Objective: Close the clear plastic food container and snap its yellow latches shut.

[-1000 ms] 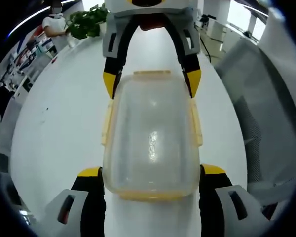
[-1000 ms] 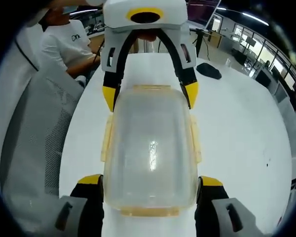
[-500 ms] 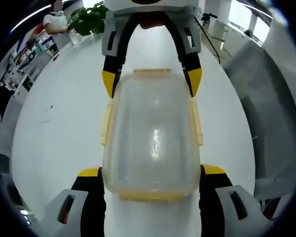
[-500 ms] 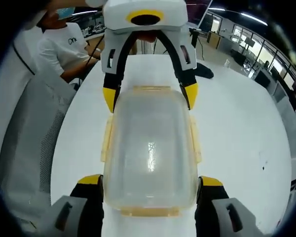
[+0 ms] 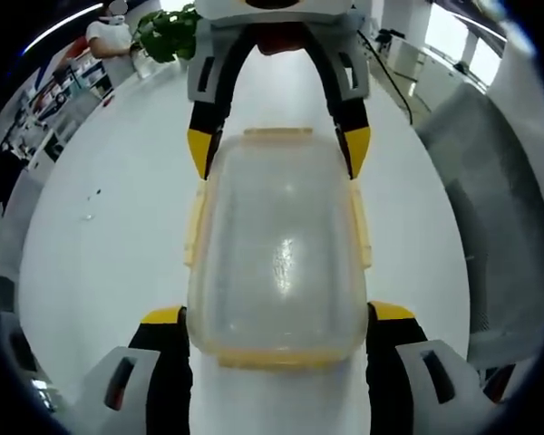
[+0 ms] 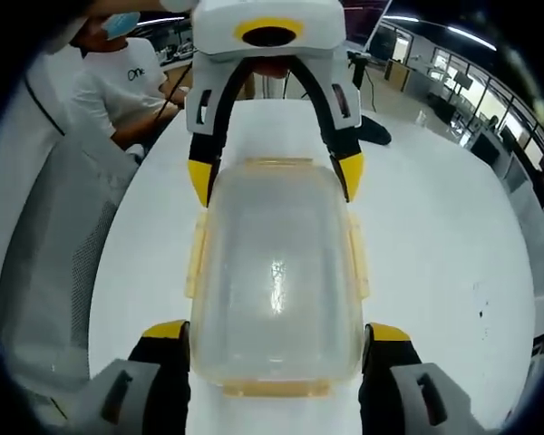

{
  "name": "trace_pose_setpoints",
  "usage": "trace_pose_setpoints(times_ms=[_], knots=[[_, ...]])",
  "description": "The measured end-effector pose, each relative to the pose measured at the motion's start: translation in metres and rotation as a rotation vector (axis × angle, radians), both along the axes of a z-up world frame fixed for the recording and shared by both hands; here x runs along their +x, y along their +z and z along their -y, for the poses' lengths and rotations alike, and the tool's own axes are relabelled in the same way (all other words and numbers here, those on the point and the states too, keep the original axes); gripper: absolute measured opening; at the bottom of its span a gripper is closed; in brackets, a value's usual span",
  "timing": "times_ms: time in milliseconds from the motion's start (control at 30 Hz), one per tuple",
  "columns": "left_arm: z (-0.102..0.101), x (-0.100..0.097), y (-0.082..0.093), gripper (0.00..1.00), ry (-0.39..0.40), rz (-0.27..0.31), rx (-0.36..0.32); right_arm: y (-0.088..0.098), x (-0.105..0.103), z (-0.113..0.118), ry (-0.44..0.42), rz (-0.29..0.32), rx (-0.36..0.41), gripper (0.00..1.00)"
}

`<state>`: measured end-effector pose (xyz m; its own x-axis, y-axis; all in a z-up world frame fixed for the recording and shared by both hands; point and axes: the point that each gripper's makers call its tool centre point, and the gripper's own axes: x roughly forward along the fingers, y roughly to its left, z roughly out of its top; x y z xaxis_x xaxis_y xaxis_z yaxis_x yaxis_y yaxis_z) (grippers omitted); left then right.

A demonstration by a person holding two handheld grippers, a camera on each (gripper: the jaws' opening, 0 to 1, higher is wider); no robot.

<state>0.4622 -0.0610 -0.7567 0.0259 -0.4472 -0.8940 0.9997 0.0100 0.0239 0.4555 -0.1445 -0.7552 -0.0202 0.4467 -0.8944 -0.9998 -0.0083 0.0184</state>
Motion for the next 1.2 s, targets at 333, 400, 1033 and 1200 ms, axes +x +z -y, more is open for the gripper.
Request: trace_pose_setpoints(times_ms=[333, 400, 1033, 1200], knots=[[-0.006, 0.0, 0.004, 0.99, 0.038, 0.021, -0.012, 0.006, 0.001, -0.003, -0.039, 0.008, 0.013, 0.99], [-0.006, 0.002, 0.006, 0.99, 0.038, 0.034, -0.008, 0.007, 0.0, -0.003, -0.042, 0.005, 0.015, 0.99], [-0.006, -0.019, 0.032, 0.99, 0.063, 0.053, -0.04, 0.034, -0.018, -0.001, -0.052, 0.046, 0.029, 0.99], [-0.01, -0.026, 0.039, 0.99, 0.07, 0.065, -0.041, 0.043, -0.027, -0.001, -0.046, 0.062, 0.031, 0.99]])
